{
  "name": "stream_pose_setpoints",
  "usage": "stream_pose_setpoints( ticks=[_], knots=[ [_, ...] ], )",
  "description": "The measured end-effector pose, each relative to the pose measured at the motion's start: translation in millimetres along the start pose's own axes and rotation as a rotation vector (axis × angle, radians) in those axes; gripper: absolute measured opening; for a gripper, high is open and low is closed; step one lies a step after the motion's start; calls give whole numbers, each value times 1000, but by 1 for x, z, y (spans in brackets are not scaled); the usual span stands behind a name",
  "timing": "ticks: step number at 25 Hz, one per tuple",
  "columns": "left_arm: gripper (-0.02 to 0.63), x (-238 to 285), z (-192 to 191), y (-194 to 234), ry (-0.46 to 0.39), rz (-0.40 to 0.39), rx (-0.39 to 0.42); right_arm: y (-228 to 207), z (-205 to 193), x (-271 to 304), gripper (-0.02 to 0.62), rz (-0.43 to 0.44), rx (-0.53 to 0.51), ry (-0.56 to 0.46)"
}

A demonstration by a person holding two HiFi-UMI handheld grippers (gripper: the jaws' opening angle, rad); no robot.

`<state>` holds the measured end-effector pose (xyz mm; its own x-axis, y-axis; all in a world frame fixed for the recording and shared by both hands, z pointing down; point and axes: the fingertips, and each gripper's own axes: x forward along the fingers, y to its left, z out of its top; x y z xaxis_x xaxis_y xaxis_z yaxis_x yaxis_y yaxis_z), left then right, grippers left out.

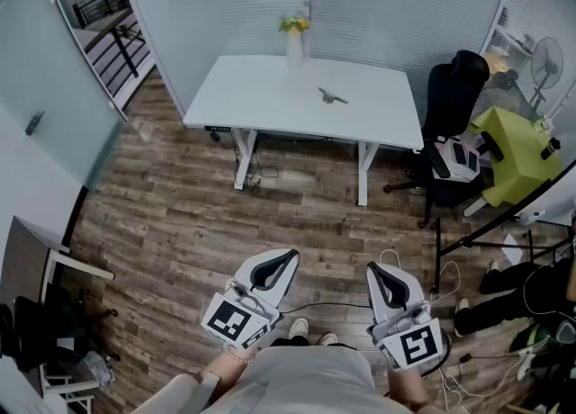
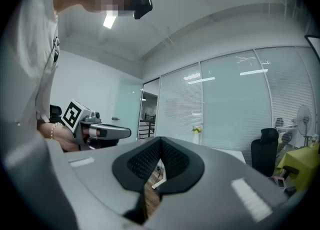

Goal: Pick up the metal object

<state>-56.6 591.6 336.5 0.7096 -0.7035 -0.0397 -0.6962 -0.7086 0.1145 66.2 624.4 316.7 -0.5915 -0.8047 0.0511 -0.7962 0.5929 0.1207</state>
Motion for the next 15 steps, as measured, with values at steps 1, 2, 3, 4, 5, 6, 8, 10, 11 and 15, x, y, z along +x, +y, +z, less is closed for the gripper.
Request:
stream_pose_setpoints(
  ticks=[1,2,3,4,5,6,8,10,11,15],
  knots=[
    [3,-2,-1,1,2,-2,-2,2,0,1,3,0,1,2],
    [3,-4,-2,2,4,-4,-3,4,-1,2,3,0,2,3],
    [3,-6,-3,3,6,-6,-5,7,-1,3,3,-1,3,3],
    [3,-8,-4,4,10,-8,-6,9,-2,5,3,-2,4,2],
    [3,-9,-6,6,14,-9,-7,10,-2,6,3,-5,4,-3],
    [3,-10,-7,9,17,-9,-8,11,-2,8,3,-8,5,-11],
    [3,-10,-9,14,19,-9,-11,11,-1,13,5,-14,10,-22],
    [3,-10,-10,20,22,-8,-15,9,-1,18,5,-20,13,-18],
    [3,-8,-12,23,24,-7,-19,7,-3,21,5,-23,16,-13],
    [3,8,-18,32,31,-12,-27,-8,-9,36,5,-16,52,-18]
  ],
)
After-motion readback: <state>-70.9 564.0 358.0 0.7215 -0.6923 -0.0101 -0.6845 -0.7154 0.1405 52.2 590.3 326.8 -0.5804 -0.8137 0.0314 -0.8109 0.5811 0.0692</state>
